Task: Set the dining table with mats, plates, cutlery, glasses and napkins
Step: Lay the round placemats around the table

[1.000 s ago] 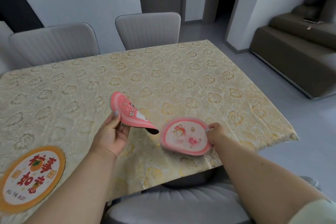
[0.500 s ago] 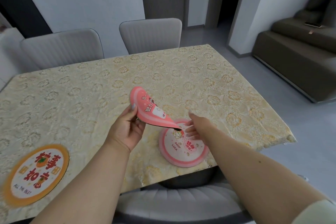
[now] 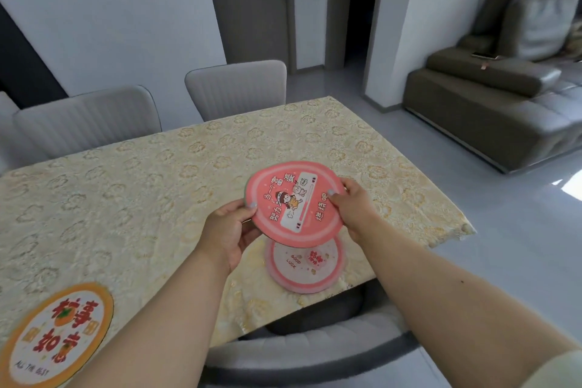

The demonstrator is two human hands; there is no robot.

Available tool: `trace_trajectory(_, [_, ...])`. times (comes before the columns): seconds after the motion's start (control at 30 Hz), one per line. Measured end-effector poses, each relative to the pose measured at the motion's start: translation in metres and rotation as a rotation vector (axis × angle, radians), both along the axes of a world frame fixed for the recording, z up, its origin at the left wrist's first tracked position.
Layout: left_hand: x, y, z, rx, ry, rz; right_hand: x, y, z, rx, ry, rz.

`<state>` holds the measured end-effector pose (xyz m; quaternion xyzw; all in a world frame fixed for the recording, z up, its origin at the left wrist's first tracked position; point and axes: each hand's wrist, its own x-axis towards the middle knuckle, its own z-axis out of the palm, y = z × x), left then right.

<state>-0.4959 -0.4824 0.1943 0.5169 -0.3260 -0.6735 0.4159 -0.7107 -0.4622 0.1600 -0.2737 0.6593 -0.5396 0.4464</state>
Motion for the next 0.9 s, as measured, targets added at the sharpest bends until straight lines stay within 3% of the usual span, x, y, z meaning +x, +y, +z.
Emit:
trace_trajectory(0.33, [-0.118, -0.002, 0.013, -0.123, -0.137, -0.035, -0.111, 0.007, 0.021, -0.09, -0.001, -0.059])
trace_trajectory(0.63, [-0.297, 0.013, -0.005, -0.129, -0.158, 0.091, -0.284, 0.017, 0.024, -0.078, 0.146, -0.006])
trace_trajectory(0.9, [-0.404, -0.002, -0.012, -0.085, -0.124, 0.112, -0.392, 0.007, 0.02, -0.036, 0.342, 0.012])
